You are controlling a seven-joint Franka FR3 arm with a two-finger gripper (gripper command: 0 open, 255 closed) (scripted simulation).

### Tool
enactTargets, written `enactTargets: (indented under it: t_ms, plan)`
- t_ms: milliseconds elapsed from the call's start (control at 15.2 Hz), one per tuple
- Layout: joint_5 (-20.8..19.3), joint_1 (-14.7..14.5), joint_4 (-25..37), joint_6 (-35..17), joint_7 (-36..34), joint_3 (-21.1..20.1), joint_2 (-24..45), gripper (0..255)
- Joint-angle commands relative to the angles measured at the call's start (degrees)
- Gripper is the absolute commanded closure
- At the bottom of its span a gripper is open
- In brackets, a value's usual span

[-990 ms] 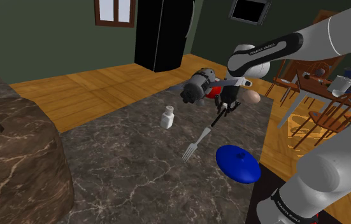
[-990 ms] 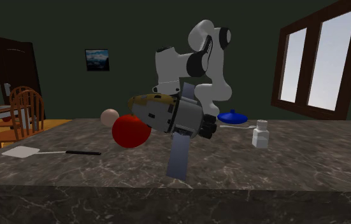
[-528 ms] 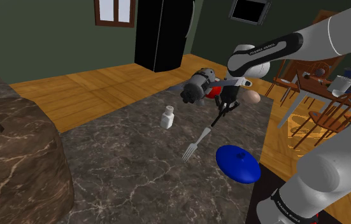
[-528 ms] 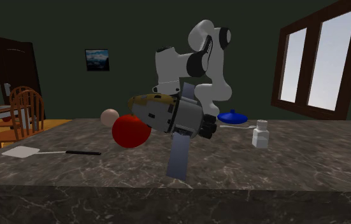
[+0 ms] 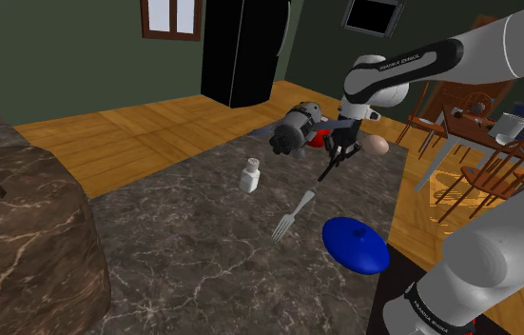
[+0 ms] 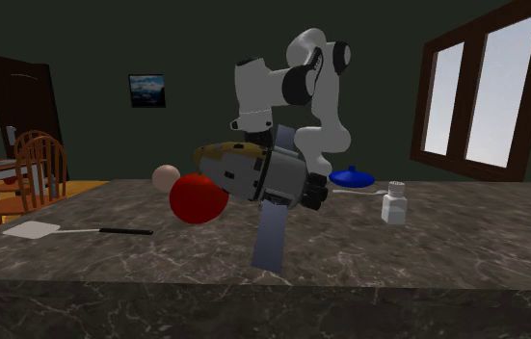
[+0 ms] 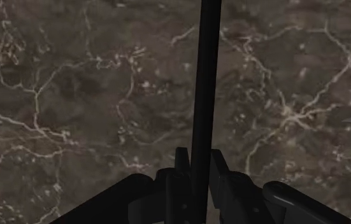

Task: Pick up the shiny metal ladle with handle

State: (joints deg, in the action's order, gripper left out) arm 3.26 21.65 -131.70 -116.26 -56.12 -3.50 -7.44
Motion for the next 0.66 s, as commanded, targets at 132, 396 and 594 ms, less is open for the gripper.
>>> enactTargets:
  t_ms: [132, 396, 594]
  plan:
    - [-0.02, 0.03, 1.68, 3.15, -0.05, 0.06, -1.45, 255]
    - [-0.04, 0.05, 3.68, 6.29, -0.14, 0.11, -2.59, 255]
    - [-0.05, 0.06, 4.29, 7.20, -0.17, 0.13, -2.88, 255]
